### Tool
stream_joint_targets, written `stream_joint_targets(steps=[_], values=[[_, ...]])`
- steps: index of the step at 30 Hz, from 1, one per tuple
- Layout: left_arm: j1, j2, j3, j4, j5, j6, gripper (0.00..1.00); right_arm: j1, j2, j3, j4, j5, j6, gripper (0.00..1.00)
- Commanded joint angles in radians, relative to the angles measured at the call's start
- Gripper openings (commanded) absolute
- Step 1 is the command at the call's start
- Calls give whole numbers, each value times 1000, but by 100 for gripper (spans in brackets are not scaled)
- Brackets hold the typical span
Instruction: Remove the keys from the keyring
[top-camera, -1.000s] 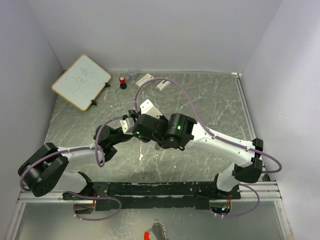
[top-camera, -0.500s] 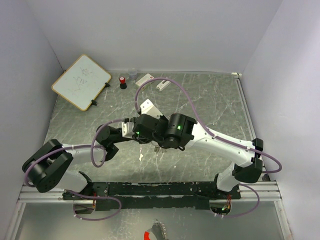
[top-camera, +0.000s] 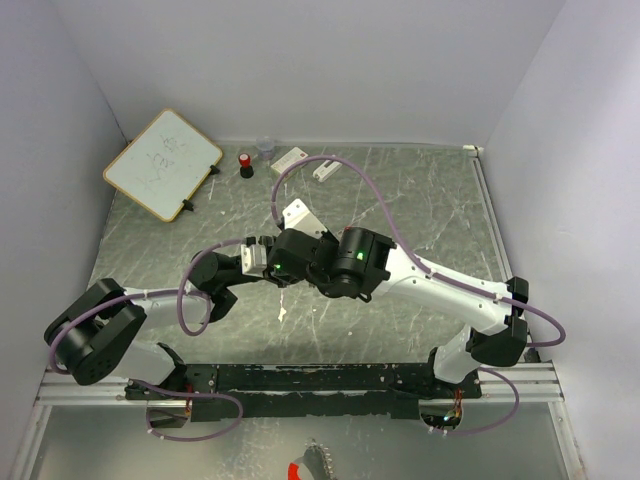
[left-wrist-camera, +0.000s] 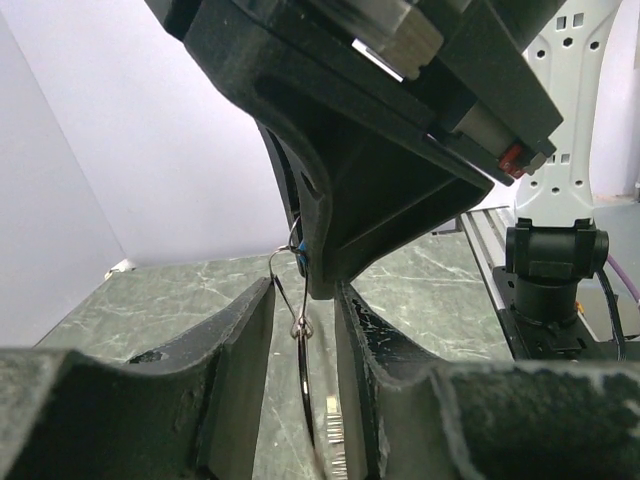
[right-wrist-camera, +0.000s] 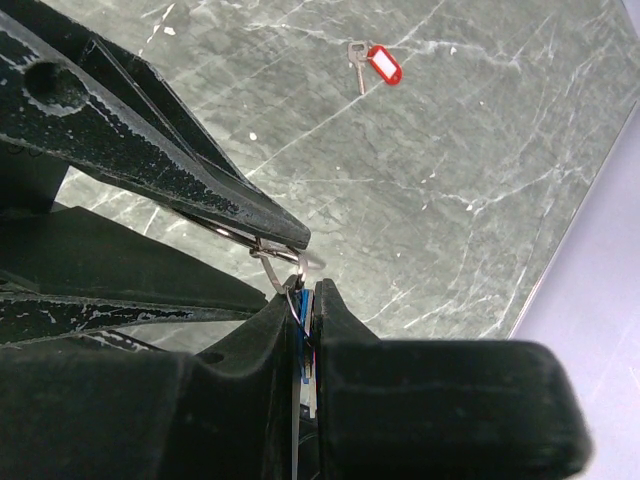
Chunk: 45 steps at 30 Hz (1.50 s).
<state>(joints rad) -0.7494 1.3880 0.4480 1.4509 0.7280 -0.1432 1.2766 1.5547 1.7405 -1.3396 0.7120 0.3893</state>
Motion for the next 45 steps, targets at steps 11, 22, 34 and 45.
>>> stream_joint_targets(steps=[11,22,34,45], values=[[4,-6,0,29,-81,1,24,4,-25,4,8,41,14,0],[4,17,7,30,-81,-15,20,5,-26,9,10,51,15,0],[4,13,-6,41,-91,-3,7,6,-35,11,27,72,4,0],[4,-59,-15,-89,-142,124,7,6,-5,98,-37,62,13,0]])
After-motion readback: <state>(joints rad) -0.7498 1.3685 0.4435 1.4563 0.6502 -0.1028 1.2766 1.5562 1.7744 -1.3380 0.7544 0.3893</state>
